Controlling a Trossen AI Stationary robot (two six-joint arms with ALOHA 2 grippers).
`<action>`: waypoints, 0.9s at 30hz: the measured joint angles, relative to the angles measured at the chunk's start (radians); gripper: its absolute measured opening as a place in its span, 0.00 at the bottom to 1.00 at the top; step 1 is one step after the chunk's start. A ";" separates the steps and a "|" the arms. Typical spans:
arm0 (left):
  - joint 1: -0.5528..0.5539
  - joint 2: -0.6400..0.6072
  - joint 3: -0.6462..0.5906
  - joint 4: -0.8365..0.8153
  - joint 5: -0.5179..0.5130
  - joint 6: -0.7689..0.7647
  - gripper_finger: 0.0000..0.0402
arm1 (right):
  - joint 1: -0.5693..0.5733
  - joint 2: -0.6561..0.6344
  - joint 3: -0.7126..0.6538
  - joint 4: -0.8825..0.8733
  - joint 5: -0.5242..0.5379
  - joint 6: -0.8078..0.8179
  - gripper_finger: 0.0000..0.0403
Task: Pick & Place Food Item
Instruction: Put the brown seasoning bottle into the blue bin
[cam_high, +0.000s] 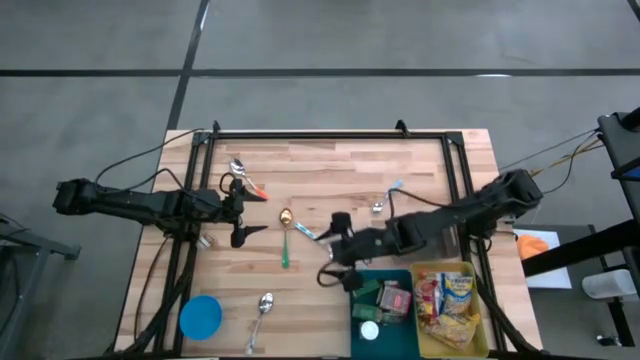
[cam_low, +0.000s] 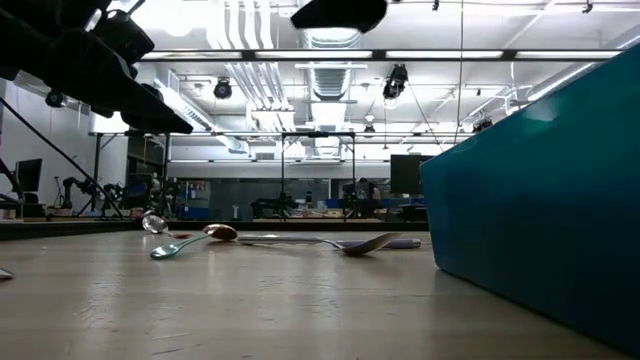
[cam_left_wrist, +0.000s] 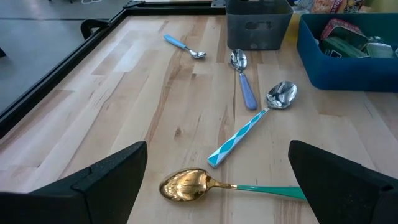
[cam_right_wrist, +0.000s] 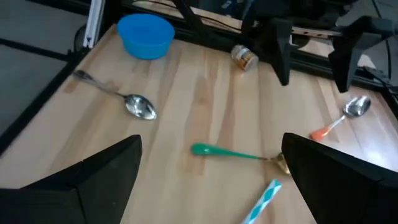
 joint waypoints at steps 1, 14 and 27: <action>0.000 0.000 0.000 0.000 0.000 0.000 0.98 | -0.018 0.000 0.000 0.002 -0.015 -0.017 0.96; 0.000 0.000 0.000 0.000 0.000 0.000 0.98 | -0.189 -0.066 -0.058 0.096 -0.058 -0.077 0.96; 0.000 0.000 0.000 0.000 0.000 -0.001 0.98 | -0.357 -0.332 -0.391 0.399 -0.082 -0.118 0.96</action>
